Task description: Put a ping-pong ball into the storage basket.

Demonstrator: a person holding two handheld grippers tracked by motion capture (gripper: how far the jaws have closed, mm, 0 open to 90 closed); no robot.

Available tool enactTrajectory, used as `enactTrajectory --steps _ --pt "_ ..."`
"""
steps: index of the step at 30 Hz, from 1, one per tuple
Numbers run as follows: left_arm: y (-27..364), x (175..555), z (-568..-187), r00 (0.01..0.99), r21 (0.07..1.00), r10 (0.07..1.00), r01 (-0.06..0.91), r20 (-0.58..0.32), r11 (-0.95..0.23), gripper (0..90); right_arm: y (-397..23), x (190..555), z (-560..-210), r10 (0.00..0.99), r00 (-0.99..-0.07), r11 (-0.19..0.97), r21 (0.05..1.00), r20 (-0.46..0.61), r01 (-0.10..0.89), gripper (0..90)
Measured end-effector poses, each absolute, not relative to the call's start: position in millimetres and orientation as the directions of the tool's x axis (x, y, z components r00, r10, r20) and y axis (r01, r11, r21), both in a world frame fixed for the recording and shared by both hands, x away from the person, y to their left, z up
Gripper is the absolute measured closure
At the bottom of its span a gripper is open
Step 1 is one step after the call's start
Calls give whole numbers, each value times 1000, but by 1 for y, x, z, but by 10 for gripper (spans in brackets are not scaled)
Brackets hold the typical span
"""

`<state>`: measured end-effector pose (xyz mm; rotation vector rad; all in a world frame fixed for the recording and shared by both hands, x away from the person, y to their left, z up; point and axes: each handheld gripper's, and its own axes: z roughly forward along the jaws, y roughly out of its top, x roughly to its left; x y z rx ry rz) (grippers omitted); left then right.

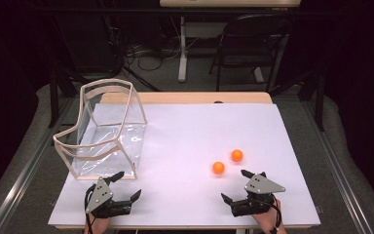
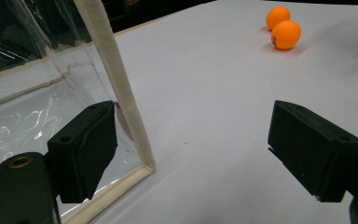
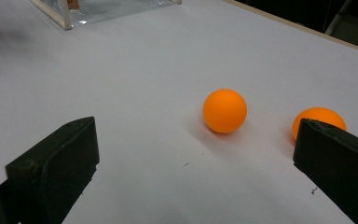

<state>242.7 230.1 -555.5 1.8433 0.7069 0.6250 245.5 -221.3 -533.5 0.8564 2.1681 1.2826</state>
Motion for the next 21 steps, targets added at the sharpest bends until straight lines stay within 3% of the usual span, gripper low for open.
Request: enactTrajectory --steps 21 --pt "227 244 -555 700 935 707 178 99 -308 157 -206 261 -527 715 -696 395 858 -62 329 0"
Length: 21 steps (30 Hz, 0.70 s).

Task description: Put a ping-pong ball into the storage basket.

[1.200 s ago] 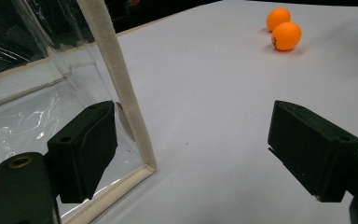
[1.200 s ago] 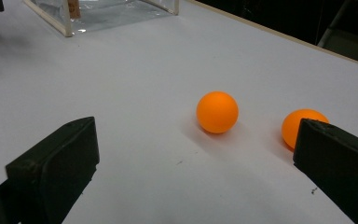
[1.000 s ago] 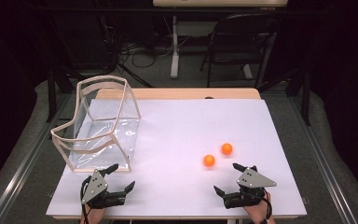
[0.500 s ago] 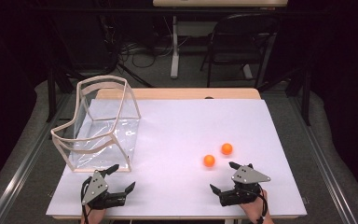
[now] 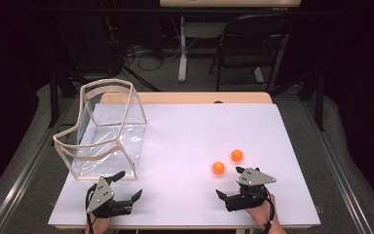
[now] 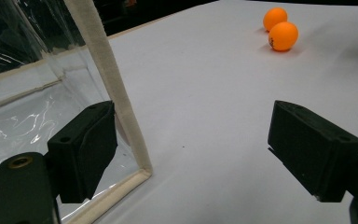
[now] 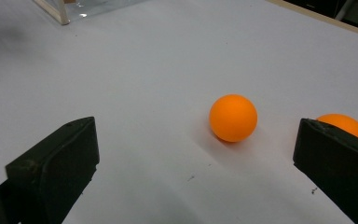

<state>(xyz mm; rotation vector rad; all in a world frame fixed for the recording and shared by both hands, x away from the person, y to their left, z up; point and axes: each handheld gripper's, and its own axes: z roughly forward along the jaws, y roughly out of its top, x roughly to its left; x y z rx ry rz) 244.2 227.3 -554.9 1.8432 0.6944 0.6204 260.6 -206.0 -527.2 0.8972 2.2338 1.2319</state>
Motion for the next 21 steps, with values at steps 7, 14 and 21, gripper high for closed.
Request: enactTrajectory --steps 7,14,21 --pt "226 246 -555 705 933 703 181 97 -310 157 -203 267 -527 716 -696 403 846 -53 350 0" --pt "225 246 -555 706 935 702 177 98 -308 157 -198 277 -526 720 -692 408 835 -47 368 0" --pt "225 247 -555 709 934 698 177 99 -311 157 -194 289 -529 723 -690 417 822 -41 388 0"
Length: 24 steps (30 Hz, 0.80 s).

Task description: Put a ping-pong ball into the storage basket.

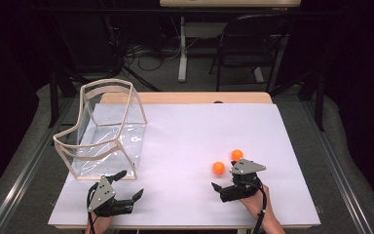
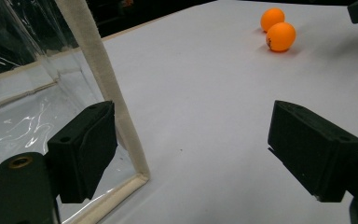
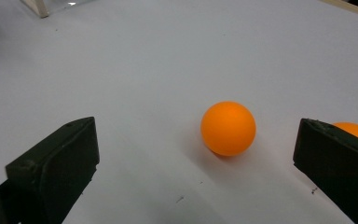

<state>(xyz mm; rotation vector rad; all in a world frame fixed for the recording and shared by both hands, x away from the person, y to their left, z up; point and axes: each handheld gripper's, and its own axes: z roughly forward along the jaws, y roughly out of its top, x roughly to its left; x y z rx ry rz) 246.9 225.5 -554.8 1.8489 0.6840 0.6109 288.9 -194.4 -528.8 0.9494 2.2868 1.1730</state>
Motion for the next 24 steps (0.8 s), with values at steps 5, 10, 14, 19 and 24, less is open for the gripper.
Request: enactTrajectory --steps 5,10,14,19,24 --pt "226 247 -555 707 934 701 179 97 -310 157 -192 299 -532 725 -688 418 813 -30 405 0" --pt "225 247 -555 708 934 699 177 99 -312 157 -191 306 -533 728 -686 414 808 -17 419 0" --pt "225 247 -555 709 933 699 177 100 -313 157 -190 311 -534 729 -684 414 803 -11 429 0" --pt "225 247 -555 709 934 699 180 96 -310 157 -187 319 -538 733 -680 414 792 2 448 0" --pt "226 247 -555 708 934 700 179 97 -310 157 -186 325 -542 735 -678 419 781 8 463 0"
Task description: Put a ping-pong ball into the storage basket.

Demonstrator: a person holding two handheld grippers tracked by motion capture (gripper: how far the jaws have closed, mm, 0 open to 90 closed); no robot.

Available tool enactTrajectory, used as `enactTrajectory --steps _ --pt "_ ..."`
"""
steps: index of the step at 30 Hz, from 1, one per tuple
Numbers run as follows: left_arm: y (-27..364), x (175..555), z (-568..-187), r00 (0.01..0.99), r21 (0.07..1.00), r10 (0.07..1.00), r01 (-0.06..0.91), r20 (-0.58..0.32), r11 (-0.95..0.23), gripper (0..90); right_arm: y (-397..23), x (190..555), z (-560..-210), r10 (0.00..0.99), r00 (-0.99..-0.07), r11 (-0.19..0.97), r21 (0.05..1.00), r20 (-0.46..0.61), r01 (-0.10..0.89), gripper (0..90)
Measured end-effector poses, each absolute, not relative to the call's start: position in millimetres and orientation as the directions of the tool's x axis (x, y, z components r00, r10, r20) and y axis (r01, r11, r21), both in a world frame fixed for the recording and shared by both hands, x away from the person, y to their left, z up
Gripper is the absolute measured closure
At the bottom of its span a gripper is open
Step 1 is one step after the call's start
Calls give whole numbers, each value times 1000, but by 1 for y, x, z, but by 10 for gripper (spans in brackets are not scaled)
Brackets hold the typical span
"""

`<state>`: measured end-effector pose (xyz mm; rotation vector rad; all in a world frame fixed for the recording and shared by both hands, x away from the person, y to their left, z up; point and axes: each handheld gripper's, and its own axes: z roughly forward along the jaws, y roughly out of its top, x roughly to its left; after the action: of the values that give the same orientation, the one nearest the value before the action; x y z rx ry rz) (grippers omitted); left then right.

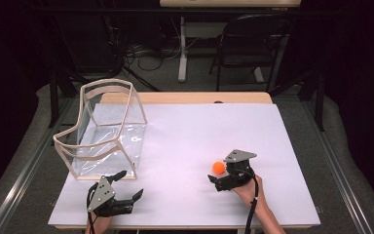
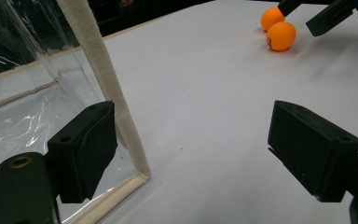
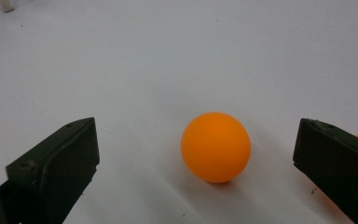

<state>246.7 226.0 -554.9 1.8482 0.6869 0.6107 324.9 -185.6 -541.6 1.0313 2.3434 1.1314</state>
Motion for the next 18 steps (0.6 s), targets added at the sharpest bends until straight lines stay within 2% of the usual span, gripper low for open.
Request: enactTrajectory --steps 6,8,11,18 --pt "227 247 -555 708 934 700 179 97 -310 157 -185 330 -546 745 -667 420 772 7 477 44" --pt "226 246 -555 709 934 699 179 96 -309 157 -185 330 -547 746 -666 422 769 7 480 104" --pt "226 246 -555 710 934 698 179 94 -308 157 -185 331 -548 752 -659 417 770 6 483 131" --pt "225 246 -555 711 934 697 180 94 -309 157 -181 334 -552 777 -629 413 740 18 531 267"
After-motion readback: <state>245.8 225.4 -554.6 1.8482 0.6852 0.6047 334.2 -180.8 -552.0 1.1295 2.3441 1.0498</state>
